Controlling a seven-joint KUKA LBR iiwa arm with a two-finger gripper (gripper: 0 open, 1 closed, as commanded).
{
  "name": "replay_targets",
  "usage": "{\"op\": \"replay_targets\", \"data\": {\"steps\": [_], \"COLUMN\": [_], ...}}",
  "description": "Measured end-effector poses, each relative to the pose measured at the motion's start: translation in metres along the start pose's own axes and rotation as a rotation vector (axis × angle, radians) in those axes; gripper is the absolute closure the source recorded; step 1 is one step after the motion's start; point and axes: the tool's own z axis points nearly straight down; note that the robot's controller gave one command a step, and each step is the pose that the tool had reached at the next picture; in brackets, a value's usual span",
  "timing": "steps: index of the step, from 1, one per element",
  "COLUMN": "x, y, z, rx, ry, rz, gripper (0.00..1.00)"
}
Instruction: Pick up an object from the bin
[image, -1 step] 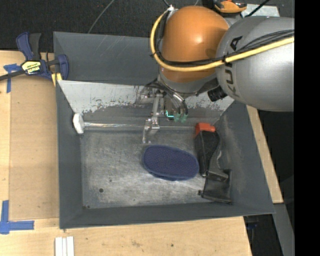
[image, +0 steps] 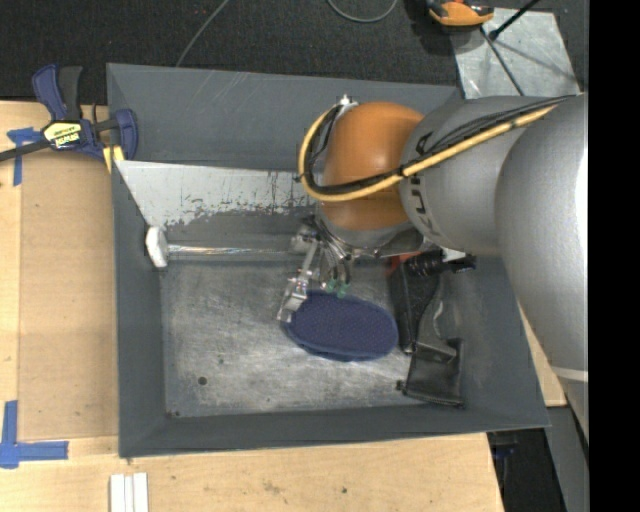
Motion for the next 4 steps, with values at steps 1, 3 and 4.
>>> {"op": "replay_targets", "data": {"steps": [1, 3, 4], "x": [0.053, 0.045, 0.07], "y": [-0.059, -0.054, -0.056], "z": [0.043, -0.099, -0.037], "rx": [0.001, -0.004, -0.001], "ry": [0.001, -0.014, -0.001], "rz": [-0.008, -0.25, -0.508], "gripper": [0.0, 1.0, 1.0]}}
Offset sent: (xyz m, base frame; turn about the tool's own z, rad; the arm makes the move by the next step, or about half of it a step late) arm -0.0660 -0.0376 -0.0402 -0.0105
